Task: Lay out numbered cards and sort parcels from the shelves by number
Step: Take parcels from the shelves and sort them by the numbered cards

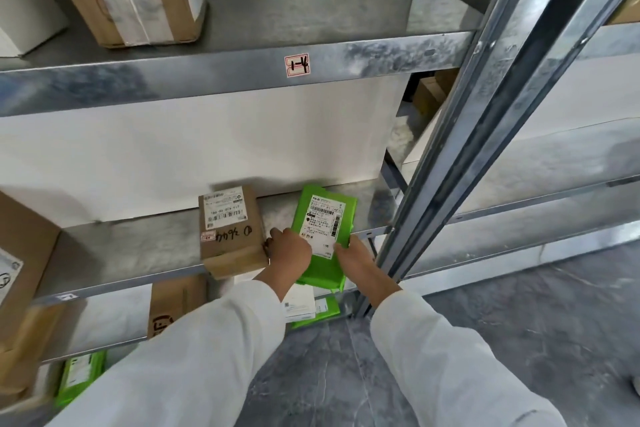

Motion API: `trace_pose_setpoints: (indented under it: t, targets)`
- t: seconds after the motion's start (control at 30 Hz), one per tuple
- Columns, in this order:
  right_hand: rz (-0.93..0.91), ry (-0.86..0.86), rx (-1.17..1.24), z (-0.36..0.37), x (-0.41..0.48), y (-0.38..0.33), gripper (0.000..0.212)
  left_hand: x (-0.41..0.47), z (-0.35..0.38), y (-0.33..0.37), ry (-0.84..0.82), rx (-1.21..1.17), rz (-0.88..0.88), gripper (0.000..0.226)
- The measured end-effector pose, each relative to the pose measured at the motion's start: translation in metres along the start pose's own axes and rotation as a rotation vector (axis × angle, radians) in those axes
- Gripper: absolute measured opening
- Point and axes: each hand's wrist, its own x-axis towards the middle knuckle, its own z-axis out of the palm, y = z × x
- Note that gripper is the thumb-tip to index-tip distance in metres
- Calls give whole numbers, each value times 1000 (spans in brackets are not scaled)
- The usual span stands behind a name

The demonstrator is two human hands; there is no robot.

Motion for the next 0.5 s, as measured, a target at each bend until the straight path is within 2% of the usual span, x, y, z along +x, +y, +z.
trace_pose_setpoints:
  t: [0.2,0.33,0.5]
  targets:
    - [-46,67,57,-9,-3,4,29,1,17,-13,30,-512,-91,34]
    - [-171,87,153,-31,-30,0,28,-45,-3,2,42,-857,-5,29]
    - [-370,66,190,-54,-95,-23,37,-105,-43,1,149,-968,198,27]
